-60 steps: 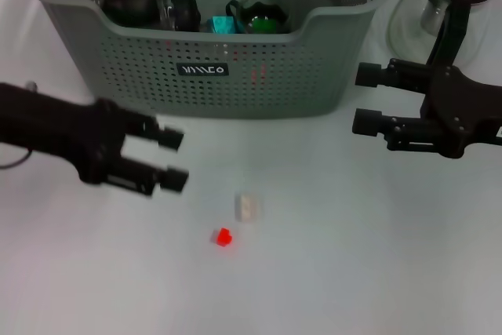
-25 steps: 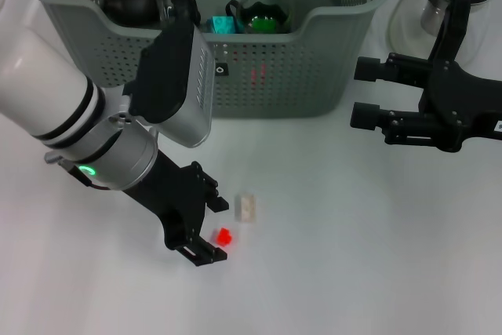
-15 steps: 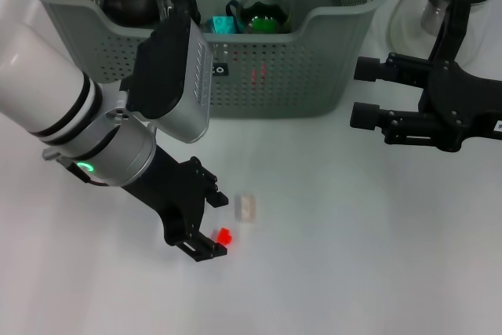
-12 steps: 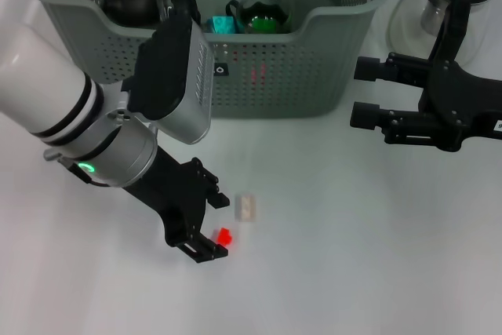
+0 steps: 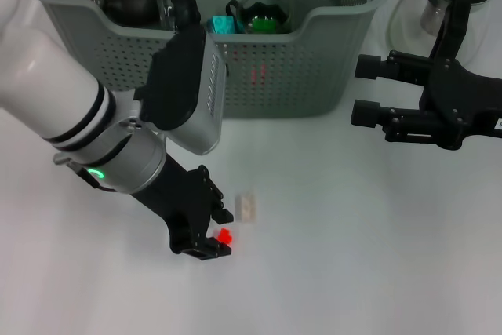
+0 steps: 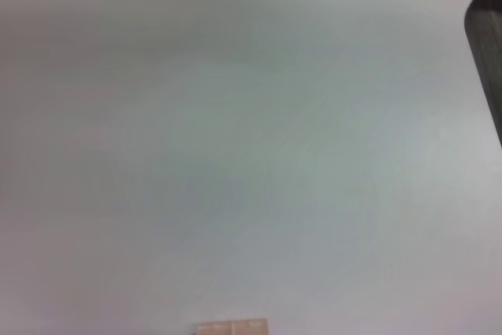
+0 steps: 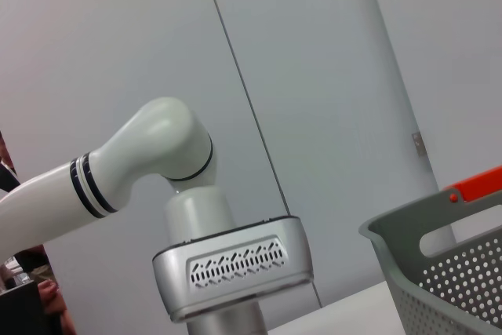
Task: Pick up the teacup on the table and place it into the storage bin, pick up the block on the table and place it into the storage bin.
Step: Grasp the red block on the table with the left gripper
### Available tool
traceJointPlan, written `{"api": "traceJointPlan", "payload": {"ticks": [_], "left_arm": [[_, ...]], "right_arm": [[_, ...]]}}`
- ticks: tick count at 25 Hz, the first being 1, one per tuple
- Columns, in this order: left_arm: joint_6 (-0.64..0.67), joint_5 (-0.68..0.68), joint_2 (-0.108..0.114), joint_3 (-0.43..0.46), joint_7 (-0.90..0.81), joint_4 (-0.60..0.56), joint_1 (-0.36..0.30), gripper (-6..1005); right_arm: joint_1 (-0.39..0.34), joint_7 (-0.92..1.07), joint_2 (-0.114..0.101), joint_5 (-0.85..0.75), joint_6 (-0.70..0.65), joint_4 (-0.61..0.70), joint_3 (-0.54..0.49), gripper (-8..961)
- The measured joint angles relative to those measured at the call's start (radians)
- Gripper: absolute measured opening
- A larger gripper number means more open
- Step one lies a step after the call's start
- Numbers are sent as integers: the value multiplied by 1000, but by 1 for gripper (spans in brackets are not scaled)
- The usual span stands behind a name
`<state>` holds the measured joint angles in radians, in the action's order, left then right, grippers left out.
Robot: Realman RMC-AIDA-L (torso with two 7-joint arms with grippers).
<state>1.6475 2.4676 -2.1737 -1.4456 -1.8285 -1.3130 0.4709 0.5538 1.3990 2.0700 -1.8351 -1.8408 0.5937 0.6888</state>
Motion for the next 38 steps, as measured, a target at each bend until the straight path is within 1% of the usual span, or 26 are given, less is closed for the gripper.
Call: {"api": "traceJointPlan", "payload": {"ticks": [4, 8, 14, 22, 38], "left_arm": [[-30, 3, -2, -28, 0, 18, 0, 425], [-57, 5, -2, -45, -2, 36, 0, 429], [-84, 7, -1, -45, -7, 49, 2, 430], [-86, 19, 1, -56, -11, 70, 8, 431], [-76, 45, 2, -56, -50, 72, 0, 431]], "right_arm": [[0, 0, 0, 0, 0, 0, 0, 851], [1, 1, 1, 1, 0, 0, 0, 851], [2, 3, 1, 1, 0, 0, 0, 851], [1, 3, 1, 0, -1, 0, 0, 851], [-2, 11, -1, 0, -3, 0, 0, 850]]}}
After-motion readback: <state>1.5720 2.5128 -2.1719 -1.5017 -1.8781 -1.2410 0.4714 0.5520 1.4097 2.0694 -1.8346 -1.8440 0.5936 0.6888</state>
